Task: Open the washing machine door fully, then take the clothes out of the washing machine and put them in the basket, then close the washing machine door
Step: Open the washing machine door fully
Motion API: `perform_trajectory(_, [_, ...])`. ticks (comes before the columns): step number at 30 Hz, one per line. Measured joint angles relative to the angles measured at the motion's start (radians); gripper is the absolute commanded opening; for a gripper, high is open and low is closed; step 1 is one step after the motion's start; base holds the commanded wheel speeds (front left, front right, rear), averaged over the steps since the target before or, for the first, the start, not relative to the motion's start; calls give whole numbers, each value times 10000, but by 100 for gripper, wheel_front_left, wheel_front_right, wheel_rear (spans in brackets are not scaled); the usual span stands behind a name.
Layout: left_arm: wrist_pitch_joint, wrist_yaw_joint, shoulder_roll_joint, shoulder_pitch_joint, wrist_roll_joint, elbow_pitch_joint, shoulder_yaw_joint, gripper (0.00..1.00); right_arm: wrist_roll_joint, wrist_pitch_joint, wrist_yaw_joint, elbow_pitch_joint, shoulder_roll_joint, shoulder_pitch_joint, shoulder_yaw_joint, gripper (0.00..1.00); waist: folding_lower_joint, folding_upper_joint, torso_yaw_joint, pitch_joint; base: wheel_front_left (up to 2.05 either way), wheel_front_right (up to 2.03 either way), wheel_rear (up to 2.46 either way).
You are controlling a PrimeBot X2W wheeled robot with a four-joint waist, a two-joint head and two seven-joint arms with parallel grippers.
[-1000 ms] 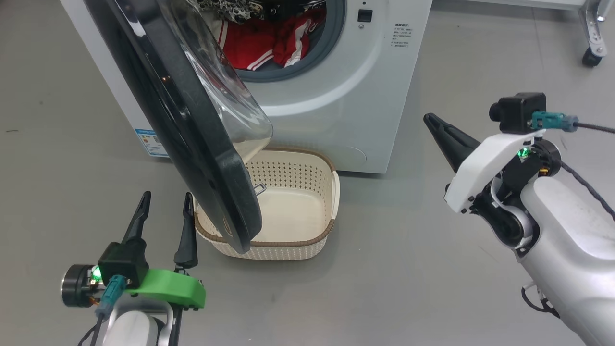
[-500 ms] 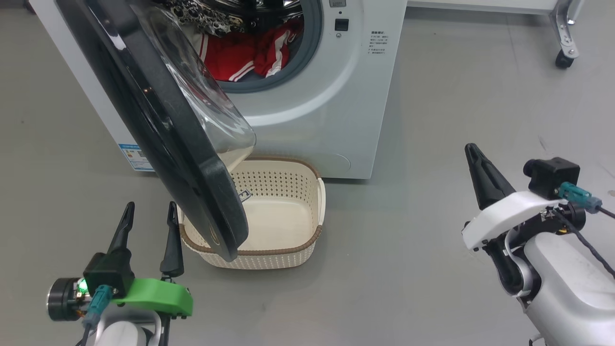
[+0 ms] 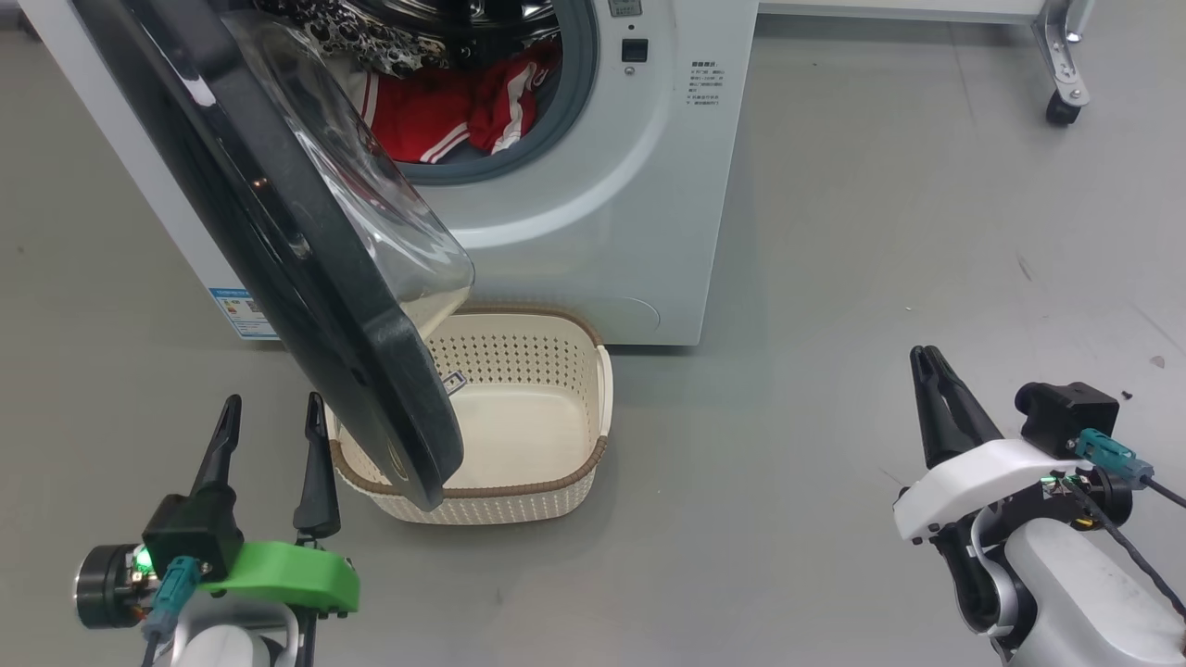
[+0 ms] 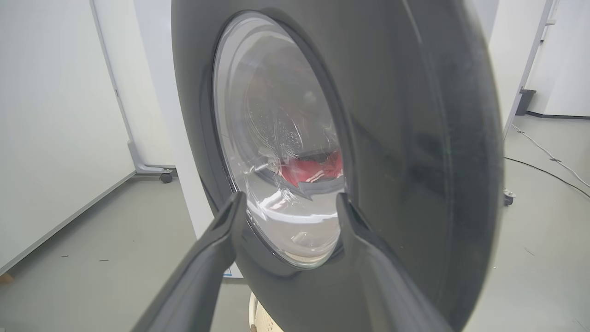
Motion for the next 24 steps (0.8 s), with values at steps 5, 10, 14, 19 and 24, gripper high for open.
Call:
perform_trajectory(5, [-2,-4,-2,3,2,-2,67,100,-263,31,-73,-151,96,195,-215,100,0,0,-31,10,0,0,0])
perform_trajectory(10, [0,-44,-8,11,13,0,138,100,-558,46,-75,-539,255,219,-673,100,0,0,-57,10,0,0,0])
perform_trajectory(14, [0,-48,-12,41,13,13,182,100,-897,46,-73,-771,314,390,-849,100,0,-1,-83,-9,0,0,0])
perform_trajectory(19, [0,-100,-15,107,15,27,190,100,-1122,46,-69,-968,416,582,-1022,100,0,0,-129,-33,0,0,0])
perform_trajectory(24, [0,-148,-21,211,42,71,199,100,-1384,46,-59,-1062,531,823,-1126,100,0,0,-164,-50,0,0,0])
